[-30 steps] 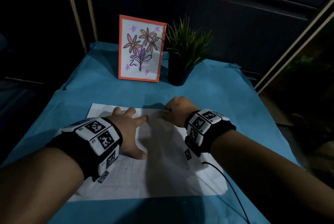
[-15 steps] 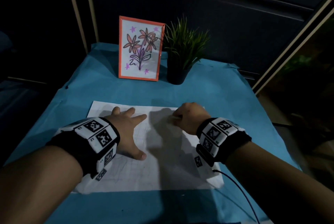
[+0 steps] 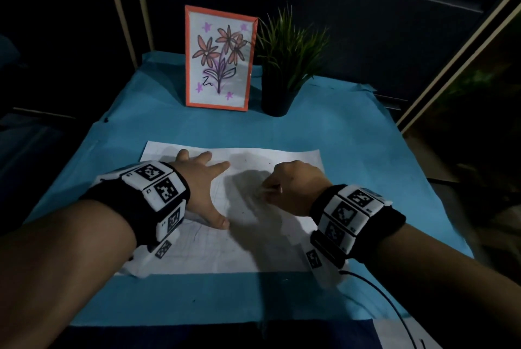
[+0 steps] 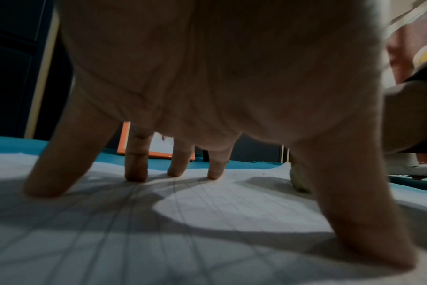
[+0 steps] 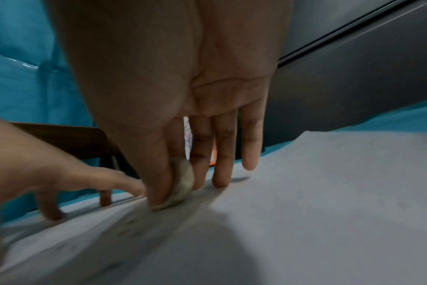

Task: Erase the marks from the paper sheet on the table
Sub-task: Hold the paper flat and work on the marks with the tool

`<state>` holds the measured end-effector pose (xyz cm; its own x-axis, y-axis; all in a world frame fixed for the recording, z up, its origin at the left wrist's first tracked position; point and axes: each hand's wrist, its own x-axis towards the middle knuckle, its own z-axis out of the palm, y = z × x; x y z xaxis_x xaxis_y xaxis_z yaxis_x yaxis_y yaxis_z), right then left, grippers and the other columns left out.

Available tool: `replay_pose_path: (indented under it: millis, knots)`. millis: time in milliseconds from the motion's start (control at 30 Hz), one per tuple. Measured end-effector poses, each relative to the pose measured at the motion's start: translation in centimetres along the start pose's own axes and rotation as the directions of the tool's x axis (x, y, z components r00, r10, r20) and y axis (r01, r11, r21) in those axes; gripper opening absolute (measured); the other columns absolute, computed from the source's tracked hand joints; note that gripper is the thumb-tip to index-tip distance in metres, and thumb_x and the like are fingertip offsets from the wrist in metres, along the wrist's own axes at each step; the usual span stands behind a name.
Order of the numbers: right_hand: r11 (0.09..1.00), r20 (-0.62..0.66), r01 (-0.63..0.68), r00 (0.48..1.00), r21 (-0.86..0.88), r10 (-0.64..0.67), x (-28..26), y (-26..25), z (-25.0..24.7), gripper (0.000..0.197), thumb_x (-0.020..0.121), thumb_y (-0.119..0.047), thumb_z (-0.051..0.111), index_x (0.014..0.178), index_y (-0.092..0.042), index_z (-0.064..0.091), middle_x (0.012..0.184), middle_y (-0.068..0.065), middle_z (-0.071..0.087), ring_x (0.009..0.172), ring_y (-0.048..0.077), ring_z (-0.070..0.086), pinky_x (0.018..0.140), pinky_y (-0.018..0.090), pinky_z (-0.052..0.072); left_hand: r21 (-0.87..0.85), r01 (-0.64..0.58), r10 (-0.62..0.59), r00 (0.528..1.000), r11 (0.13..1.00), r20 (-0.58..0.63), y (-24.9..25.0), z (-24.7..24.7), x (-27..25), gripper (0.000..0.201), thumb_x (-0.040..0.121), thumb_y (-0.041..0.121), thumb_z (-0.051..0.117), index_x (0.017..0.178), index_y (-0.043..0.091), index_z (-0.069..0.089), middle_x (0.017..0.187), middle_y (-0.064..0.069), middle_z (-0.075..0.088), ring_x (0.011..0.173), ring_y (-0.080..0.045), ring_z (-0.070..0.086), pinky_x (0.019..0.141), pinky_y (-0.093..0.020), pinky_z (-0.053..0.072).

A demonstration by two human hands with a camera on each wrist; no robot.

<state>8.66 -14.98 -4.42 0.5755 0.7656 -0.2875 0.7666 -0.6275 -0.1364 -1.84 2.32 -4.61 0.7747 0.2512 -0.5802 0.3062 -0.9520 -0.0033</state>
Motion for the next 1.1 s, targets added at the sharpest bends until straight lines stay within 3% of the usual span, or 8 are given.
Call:
replay_pose_path:
  millis: [100, 167, 267, 333, 500, 700, 933, 1100]
  knots:
    - [0.997, -0.053, -0.062, 0.997, 0.039, 0.064, 0.2, 0.7, 0.1, 0.033, 0.089, -0.039, 0.052, 0.062, -0.021, 0.054, 0.067, -0.006, 0.049, 0.08, 0.025, 0.051, 0.064, 0.025, 0.034, -0.02, -0.013, 0.013, 1.0, 1.0, -0.01, 0.0, 0.2, -0.1, 0.121, 0.062, 0.079, 0.065, 0.151, 0.041, -0.006, 0.162, 0.003, -0.008, 0.145, -0.036, 0.002, 0.116, -0.05, 0.022]
    - [0.997, -0.068, -0.061, 0.996, 0.038, 0.064, 0.0, 0.5, 0.2, 0.039, 0.09, -0.035, 0.051, 0.055, -0.02, 0.041, 0.061, -0.005, 0.042, 0.075, 0.023, 0.046, 0.059, 0.024, 0.031, -0.037, -0.034, 0.033, 0.999, 0.999, -0.042, 0.0, 0.5, -0.5, 0.113, 0.065, 0.077, 0.065, 0.15, 0.043, 0.0, 0.161, 0.002, -0.007, 0.145, -0.034, 0.005, 0.115, -0.048, 0.024]
    - [0.999, -0.007, 0.042, 0.999, 0.025, -0.041, -1.2, -0.3, 0.6, 0.023, 0.088, -0.033, 0.053, 0.078, -0.015, 0.065, 0.082, 0.002, 0.063, 0.084, 0.025, 0.056, 0.065, 0.027, 0.045, -0.04, -0.068, 0.064, 0.994, 0.997, -0.086, 0.0, 1.2, -1.2, 0.101, 0.071, 0.076, 0.059, 0.15, 0.042, 0.006, 0.159, 0.002, -0.002, 0.144, -0.031, 0.009, 0.115, -0.045, 0.026]
    - [0.997, 0.009, 0.062, 0.998, 0.048, -0.062, -2.0, -0.4, 0.7, 0.023, 0.088, -0.036, 0.054, 0.091, -0.018, 0.069, 0.095, 0.002, 0.067, 0.09, 0.023, 0.059, 0.073, 0.03, 0.048, -0.043, -0.071, 0.067, 0.994, 0.997, -0.081, -0.1, 1.5, -1.4, 0.104, 0.07, 0.079, 0.058, 0.15, 0.043, 0.003, 0.159, 0.003, -0.002, 0.145, -0.029, 0.006, 0.116, -0.045, 0.023]
    - [0.995, -0.084, -0.035, 0.996, 0.097, 0.043, -2.5, 0.3, 0.9, 0.021, 0.087, -0.034, 0.056, 0.097, -0.02, 0.067, 0.098, 0.002, 0.066, 0.092, 0.024, 0.059, 0.07, 0.026, 0.042, -0.05, -0.043, 0.042, 0.999, 0.998, -0.018, 0.2, 1.8, -1.7, 0.123, 0.058, 0.083, 0.063, 0.149, 0.044, -0.01, 0.16, 0.006, -0.015, 0.146, -0.03, -0.01, 0.119, -0.049, 0.013]
    - [0.983, -0.068, 0.127, 0.991, 0.135, -0.119, -4.4, -2.2, 2.4, 0.022, 0.086, -0.031, 0.057, 0.101, -0.018, 0.068, 0.104, 0.005, 0.065, 0.095, 0.025, 0.058, 0.079, 0.03, 0.048, -0.059, -0.034, 0.035, 0.999, 0.998, 0.008, 0.1, 1.6, -1.7, 0.125, 0.059, 0.083, 0.064, 0.149, 0.043, -0.013, 0.16, 0.003, -0.019, 0.146, -0.033, -0.015, 0.118, -0.055, 0.012]
    - [0.988, -0.141, -0.031, 0.989, 0.151, 0.053, -3.6, 0.0, 1.8, 0.019, 0.087, -0.03, 0.056, 0.094, -0.016, 0.067, 0.1, 0.006, 0.066, 0.093, 0.028, 0.059, 0.068, 0.026, 0.04, -0.072, -0.029, 0.028, 0.999, 0.997, -0.02, 1.0, 1.5, -1.9, 0.112, 0.064, 0.082, 0.061, 0.148, 0.049, -0.005, 0.16, 0.001, -0.015, 0.146, -0.036, -0.008, 0.117, -0.053, 0.016]
    - [0.986, -0.087, 0.109, 0.991, 0.125, -0.098, -5.1, -2.4, 3.0, 0.017, 0.083, -0.027, 0.057, 0.091, -0.016, 0.066, 0.097, 0.007, 0.064, 0.089, 0.027, 0.058, 0.069, 0.025, 0.04, -0.043, -0.016, 0.018, 0.999, 0.999, 0.041, 1.1, 1.6, -2.1, 0.127, 0.055, 0.084, 0.065, 0.146, 0.049, -0.015, 0.158, 0.002, -0.025, 0.144, -0.039, -0.018, 0.115, -0.058, 0.008]
